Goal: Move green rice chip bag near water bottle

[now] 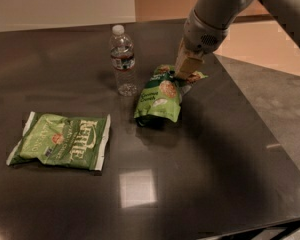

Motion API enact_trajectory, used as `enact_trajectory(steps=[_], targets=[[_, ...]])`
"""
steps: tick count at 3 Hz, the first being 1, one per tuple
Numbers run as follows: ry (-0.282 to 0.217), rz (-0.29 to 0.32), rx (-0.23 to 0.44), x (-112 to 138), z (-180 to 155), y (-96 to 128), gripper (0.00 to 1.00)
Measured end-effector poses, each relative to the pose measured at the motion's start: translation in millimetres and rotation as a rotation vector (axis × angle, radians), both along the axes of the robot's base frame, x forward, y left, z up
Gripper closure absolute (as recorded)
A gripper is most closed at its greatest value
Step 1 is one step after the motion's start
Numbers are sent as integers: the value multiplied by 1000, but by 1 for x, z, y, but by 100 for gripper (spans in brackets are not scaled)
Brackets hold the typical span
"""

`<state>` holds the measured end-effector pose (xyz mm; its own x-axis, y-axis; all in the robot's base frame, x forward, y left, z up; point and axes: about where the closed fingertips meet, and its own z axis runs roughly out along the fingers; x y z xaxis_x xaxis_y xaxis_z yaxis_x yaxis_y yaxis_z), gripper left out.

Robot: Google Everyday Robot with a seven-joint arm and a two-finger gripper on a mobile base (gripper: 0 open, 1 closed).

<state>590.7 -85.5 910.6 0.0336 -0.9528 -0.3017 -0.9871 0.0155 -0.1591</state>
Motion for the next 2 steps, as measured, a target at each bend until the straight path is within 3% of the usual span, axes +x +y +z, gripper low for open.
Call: enact_trajectory(steps=[1,2], targets=[[-3,0,2,1,-1,2,14],[-5,1,4,3,-2,3,0]])
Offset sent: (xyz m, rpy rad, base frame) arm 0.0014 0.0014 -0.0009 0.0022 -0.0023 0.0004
